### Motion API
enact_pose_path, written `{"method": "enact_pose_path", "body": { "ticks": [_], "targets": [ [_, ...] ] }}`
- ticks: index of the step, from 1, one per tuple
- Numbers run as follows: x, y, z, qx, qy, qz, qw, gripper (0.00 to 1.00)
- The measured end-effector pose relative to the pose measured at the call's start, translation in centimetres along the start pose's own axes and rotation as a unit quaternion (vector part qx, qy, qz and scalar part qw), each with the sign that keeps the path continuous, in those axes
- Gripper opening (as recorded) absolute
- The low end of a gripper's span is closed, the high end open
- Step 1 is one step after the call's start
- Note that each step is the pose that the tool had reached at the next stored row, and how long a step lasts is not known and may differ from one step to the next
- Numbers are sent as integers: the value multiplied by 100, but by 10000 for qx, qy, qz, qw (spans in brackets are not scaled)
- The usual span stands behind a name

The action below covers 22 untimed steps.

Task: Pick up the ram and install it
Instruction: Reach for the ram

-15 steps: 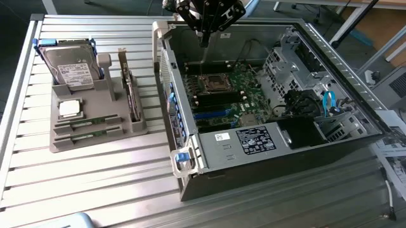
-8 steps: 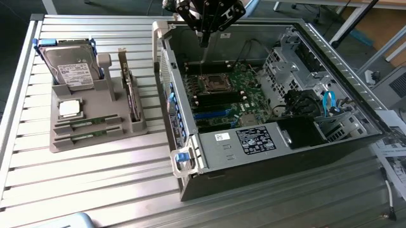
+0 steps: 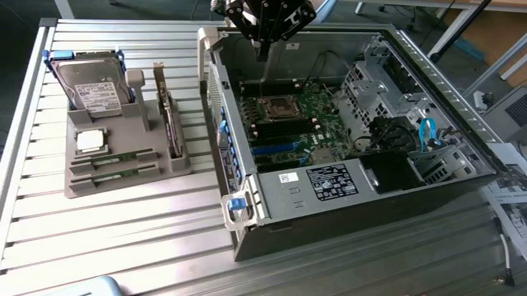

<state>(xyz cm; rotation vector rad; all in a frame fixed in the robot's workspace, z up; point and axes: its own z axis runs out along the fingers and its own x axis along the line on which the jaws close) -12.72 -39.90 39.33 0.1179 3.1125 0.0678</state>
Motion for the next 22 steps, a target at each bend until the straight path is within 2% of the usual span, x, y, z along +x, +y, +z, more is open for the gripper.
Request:
{"method": "enact_pose_path", "body": {
  "ticks": [22],
  "targets": [
    [141,-11,-4,1,0,0,10000,11]
  ]
}}
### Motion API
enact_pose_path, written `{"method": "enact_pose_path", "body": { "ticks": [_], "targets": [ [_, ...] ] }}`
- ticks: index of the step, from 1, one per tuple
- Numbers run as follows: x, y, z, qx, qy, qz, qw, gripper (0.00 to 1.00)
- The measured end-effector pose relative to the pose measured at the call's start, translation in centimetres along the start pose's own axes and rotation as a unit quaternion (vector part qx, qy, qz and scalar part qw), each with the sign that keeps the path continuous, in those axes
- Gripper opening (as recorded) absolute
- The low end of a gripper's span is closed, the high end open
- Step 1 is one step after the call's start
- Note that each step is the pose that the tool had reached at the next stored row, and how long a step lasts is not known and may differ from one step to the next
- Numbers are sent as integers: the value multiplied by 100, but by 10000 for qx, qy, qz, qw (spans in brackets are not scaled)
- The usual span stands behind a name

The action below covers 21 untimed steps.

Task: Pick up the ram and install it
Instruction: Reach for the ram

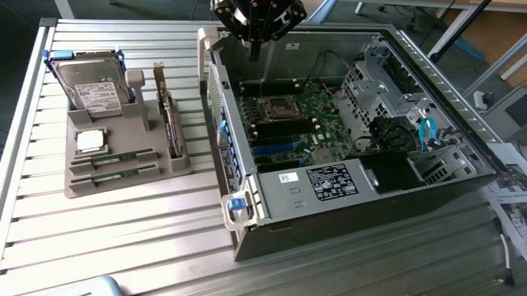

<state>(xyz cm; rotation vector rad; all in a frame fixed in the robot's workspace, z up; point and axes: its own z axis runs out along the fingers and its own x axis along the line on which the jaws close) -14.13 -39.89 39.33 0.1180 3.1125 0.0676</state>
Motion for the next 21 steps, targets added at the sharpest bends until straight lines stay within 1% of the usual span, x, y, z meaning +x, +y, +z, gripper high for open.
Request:
{"method": "enact_pose_path", "body": {
  "ticks": [14,21],
  "targets": [
    [175,-13,-5,0,0,0,10000,11],
    [287,-22,-8,0,0,0,10000,11]
  ]
}}
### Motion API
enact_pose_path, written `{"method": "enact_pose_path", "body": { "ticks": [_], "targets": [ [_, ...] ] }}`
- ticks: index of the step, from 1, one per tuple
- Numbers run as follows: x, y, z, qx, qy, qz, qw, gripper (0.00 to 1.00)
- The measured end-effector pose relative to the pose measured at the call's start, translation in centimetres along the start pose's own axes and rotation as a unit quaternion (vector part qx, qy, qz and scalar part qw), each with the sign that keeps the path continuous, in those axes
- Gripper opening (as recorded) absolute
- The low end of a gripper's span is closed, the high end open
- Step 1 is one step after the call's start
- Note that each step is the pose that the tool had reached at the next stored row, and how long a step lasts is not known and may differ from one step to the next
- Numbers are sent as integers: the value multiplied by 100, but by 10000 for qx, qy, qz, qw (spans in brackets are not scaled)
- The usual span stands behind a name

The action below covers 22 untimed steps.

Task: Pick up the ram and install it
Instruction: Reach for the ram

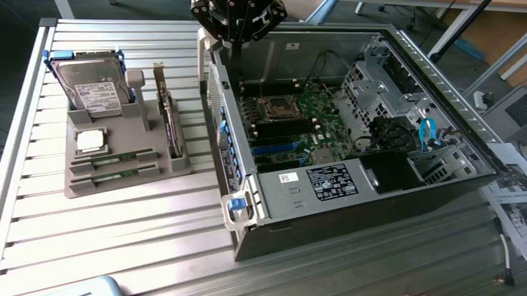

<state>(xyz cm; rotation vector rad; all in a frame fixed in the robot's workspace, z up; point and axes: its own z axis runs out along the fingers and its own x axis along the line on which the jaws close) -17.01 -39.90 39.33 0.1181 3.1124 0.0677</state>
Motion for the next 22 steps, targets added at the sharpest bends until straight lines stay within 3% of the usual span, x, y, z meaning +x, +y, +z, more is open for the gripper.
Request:
{"method": "enact_pose_path", "body": {
  "ticks": [22],
  "targets": [
    [345,-26,-10,1,1,0,10000,11]
  ]
}}
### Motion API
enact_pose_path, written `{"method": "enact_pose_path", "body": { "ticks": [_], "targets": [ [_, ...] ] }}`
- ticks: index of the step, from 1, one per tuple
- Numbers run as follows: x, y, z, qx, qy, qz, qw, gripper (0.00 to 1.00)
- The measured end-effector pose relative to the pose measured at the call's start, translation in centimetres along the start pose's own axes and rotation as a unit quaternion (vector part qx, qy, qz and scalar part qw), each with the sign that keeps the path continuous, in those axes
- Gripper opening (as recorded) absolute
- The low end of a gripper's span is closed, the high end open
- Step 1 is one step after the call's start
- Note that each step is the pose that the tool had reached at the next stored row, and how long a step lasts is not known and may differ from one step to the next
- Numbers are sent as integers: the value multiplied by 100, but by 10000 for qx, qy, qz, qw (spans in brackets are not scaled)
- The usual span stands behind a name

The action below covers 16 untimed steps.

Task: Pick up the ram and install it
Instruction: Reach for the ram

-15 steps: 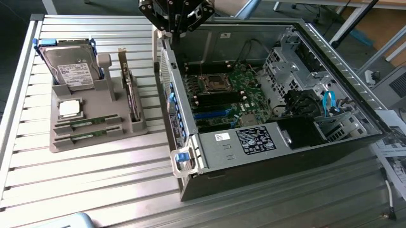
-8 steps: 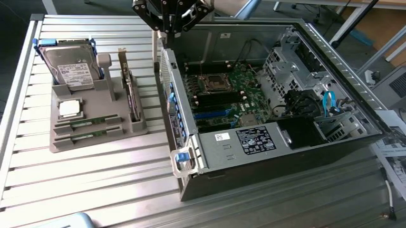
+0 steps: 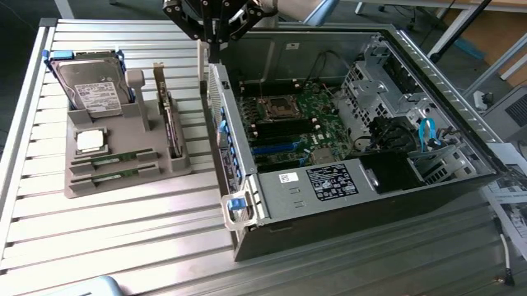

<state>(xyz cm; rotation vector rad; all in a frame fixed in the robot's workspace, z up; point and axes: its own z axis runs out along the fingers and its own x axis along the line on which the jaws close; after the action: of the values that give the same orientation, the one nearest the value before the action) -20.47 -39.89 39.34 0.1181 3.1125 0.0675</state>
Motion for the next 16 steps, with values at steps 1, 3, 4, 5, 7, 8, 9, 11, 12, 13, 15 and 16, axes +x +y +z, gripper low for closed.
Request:
{"method": "enact_pose_path", "body": {
  "ticks": [1,3,4,5,7,8,9,11,12,13,15,16],
  "targets": [
    [15,-1,0,0,0,0,10000,11],
    [49,-4,-1,-1,0,0,10000,11],
    [67,-5,-1,0,0,0,10000,11],
    [83,-6,-2,0,0,0,10000,11],
    [118,-9,-3,-1,0,-1,10000,11],
    [136,-11,-3,-1,-1,-1,10000,11],
    [154,-12,-4,0,0,0,10000,11],
    [219,-17,-5,-1,-1,0,10000,11],
    [248,-19,-6,0,0,-1,10000,11],
    [274,-21,-7,0,0,0,10000,11],
    [312,-24,-8,0,0,0,10000,11],
    [328,-25,-8,-1,-1,-1,10000,11]
  ]
}}
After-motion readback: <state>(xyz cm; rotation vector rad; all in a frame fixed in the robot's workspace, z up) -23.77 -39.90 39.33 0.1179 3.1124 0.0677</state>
